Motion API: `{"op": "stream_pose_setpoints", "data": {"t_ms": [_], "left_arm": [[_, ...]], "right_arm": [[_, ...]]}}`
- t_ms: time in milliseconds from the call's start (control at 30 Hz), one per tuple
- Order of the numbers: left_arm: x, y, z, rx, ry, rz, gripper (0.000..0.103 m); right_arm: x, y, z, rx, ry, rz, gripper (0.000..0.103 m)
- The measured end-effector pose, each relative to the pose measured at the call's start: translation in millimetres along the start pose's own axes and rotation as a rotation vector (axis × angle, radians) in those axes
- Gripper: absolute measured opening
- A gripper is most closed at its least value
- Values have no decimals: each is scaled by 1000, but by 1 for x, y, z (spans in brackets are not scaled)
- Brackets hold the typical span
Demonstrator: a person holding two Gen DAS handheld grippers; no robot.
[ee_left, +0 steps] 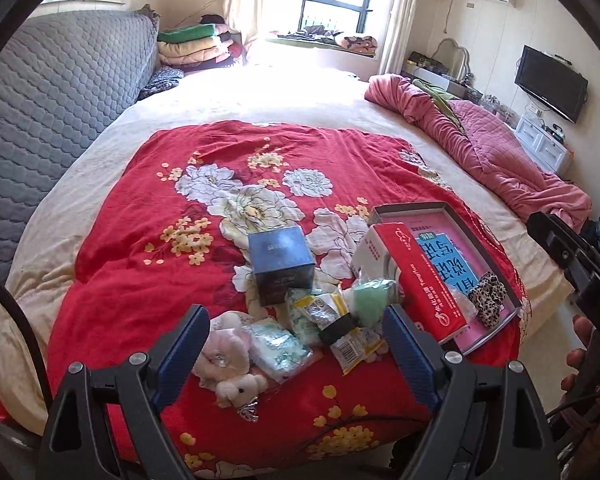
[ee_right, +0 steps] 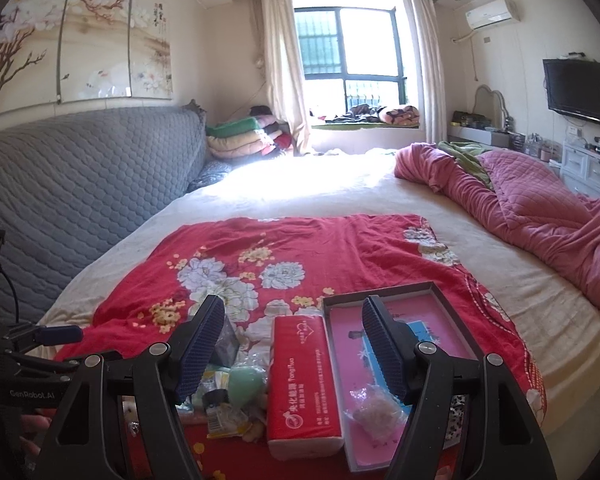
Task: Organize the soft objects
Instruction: 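Move both open tools back to the pile of items, then grasp the white plush bunny with the left tool while the right tool grasps the bagged green sponge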
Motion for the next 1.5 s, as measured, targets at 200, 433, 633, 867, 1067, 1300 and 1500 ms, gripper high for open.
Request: {"op": "stream_pose_setpoints", "data": {"t_ms": [200,433,633,867,1067,1300,1500], "left_arm": [[-11,1,-45,-60,46,5,88],[-14,-10,-83,-120,88,-9,88],[-7,-25,-96,-145,95,-39,88],[23,-60,-94,-159,82,-136,88],[54,-85,-78,-160,50,-207,88],[70,-93,-79,-194,26,-230,88],[81,-100,-82,-217,11,-253,88]], "right_arm": [[6,-4,-25,-76,29,-29,73],[14,-13,-51,-147,62,-62,73],[23,-22,-64,-173,91,-89,73],[38,-41,-73,-202,105,-136,73],[56,-61,-69,-253,92,-199,73],[87,-80,-69,-327,74,-268,73],[114,-96,-74,-389,55,-339,73]]}}
Point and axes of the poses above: each gripper's, at about its wrist camera, not at the fingertips, and x roughly the way its jaws point, z to its right, y to its top, the point moved 9 cm from there along x, roughly the way its jaws point, and after that the axes turned 2 degrees about -x, right-handed, at the moved point
